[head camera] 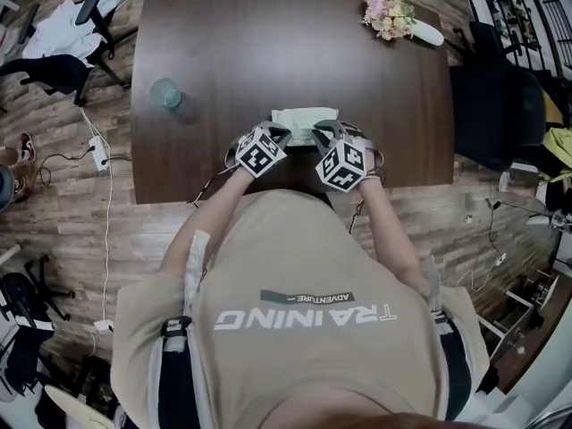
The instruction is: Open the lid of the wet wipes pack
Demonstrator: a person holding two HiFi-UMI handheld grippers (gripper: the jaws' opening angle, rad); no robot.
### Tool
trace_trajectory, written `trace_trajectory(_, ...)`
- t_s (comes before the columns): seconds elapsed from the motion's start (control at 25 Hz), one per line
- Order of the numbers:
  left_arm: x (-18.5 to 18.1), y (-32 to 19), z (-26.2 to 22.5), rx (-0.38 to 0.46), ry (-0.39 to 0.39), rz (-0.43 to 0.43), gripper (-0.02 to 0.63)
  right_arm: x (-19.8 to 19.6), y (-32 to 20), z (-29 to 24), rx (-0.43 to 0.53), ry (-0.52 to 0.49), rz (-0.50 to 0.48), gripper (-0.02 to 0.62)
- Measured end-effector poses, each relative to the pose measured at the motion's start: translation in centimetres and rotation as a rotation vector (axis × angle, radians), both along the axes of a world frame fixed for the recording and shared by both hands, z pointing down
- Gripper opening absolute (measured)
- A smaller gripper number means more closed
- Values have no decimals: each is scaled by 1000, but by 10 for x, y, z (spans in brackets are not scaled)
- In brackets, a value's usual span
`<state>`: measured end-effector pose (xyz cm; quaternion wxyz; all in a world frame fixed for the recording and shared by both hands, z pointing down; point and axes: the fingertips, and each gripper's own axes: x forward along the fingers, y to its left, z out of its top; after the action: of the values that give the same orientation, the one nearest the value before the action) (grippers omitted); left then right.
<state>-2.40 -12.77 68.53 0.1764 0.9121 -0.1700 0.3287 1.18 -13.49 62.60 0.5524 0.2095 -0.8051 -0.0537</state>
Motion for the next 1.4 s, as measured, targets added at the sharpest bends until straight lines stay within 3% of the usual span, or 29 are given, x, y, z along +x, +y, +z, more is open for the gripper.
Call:
trace_trajectory(0.2, 1, -1, -2, -18, 19, -30, 9, 2, -19, -11, 6, -27, 43, 35)
trace_trajectory(0.64, -2, -2, -2, -15, 21, -5, 9, -6, -55, -15, 10, -50, 75, 35)
trace_trajectory(1.4, -2, -3, -2, -131, 76, -29, 9, -11, -100, 16, -172, -107, 46, 37)
